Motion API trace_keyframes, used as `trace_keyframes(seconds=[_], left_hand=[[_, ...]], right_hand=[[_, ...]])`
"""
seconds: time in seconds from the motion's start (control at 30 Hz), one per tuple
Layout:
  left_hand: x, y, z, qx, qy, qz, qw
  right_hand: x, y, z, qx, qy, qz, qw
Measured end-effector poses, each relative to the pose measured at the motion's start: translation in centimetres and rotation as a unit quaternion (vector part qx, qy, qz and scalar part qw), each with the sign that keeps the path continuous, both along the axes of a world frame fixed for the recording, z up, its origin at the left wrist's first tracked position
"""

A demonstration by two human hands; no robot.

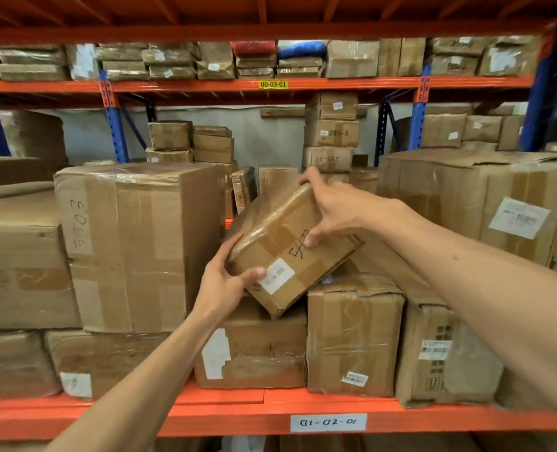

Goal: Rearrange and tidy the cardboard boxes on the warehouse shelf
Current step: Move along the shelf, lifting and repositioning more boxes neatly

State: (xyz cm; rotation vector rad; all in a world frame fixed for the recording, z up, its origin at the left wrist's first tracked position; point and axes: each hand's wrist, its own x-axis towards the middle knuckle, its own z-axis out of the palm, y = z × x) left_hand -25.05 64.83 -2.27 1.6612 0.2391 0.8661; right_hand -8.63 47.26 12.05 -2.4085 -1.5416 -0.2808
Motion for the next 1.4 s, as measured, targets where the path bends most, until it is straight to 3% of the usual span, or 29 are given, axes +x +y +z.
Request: trace_keyframes(seconds=[0.23, 0.37, 0.5, 0.63, 0.73, 0.83, 0.9, 0.97, 1.1, 1.4], left_hand=[[0.9, -4.1, 5.6, 0.171, 0.008, -0.033, 0.985], [2.7, -8.0, 6.8, 0.230, 0.007, -0.067, 0.971], [5.0, -10.5, 7.9, 0.302, 0.016, -0.054, 0.952], [5.0, -10.0, 8.1, 0.336, 0.099, -0.053, 0.935], [5.5, -10.4, 7.8, 0.348, 0.129, -0.055, 0.927], [6.2, -10.5, 7.4, 0.344, 0.108, -0.046, 0.932], [6.5, -10.0, 7.4, 0.351, 0.110, -0.044, 0.929], [7.0, -9.6, 7.6, 0.354, 0.112, -0.042, 0.928], [8.2, -9.2, 7.7, 0.347, 0.116, -0.048, 0.930], [8.2, -8.6, 6.7, 0.347, 0.125, -0.052, 0.928]], right_hand=[[1.3, -9.1, -6.0, 0.220, 0.150, -0.052, 0.962], [1.1, -15.3, -6.4, 0.285, 0.090, -0.122, 0.947], [1.2, -18.3, -5.1, 0.239, 0.038, -0.188, 0.952], [0.5, -16.9, -2.0, 0.078, -0.189, -0.273, 0.940], [1.9, -16.1, -0.9, -0.030, -0.259, -0.275, 0.925], [4.2, -16.7, -1.5, -0.110, -0.255, -0.198, 0.940], [5.4, -17.2, -2.0, -0.103, -0.211, -0.157, 0.959], [6.2, -17.2, -2.4, -0.086, -0.224, -0.142, 0.960], [6.6, -15.9, -3.1, -0.087, -0.282, -0.182, 0.938], [6.1, -14.6, -3.3, -0.127, -0.273, -0.245, 0.921]])
